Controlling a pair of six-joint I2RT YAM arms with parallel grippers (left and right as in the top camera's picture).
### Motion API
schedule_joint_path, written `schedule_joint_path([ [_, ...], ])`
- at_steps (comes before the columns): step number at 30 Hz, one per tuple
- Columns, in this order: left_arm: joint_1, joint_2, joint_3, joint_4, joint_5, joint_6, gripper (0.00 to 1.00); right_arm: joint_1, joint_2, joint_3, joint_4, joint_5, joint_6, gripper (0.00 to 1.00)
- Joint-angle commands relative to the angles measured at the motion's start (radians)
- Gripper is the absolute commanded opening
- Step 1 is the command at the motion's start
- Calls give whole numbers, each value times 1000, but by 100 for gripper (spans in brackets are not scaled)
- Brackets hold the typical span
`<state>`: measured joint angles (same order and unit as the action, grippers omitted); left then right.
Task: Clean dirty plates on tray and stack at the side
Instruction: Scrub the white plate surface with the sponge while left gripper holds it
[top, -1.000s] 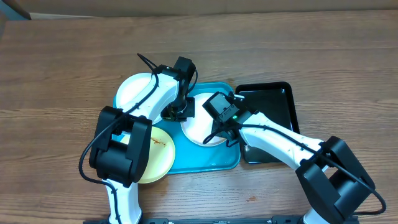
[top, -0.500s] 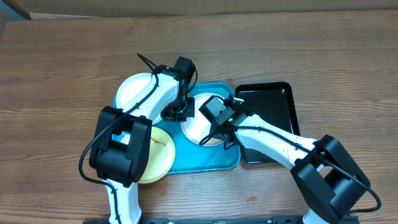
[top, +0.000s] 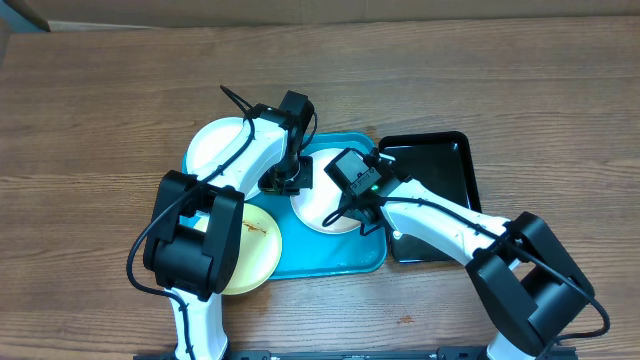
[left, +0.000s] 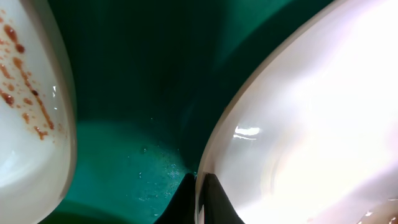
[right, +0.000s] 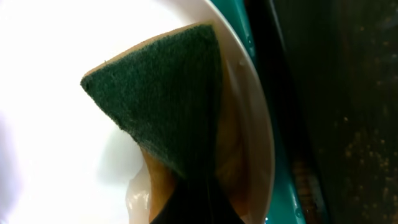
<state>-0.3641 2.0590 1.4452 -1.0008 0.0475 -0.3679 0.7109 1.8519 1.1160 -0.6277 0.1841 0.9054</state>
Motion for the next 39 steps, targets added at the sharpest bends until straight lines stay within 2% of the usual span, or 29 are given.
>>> schedule_joint_path([
  [1,-2,15,-3,3,-4,-6,4,-18,76,-18,16,10,4,4],
  [8,-2,15,-3,-5,-6,2,4,-38,91,-17,82,-29,-72,4],
  [16,-2,15,-3,-5,-7,18,4,-137,92,-17,173,-202,-202,4],
  [21,-2,15,-3,-11,-7,31,4,-182,92,-17,174,-210,-240,4],
  [32,-2,15,-3,-14,-7,32,4,-187,134,-18,217,-221,-312,4],
  [39,-2,15,-3,-23,-26,31,4,-191,175,-17,340,-367,-423,4],
])
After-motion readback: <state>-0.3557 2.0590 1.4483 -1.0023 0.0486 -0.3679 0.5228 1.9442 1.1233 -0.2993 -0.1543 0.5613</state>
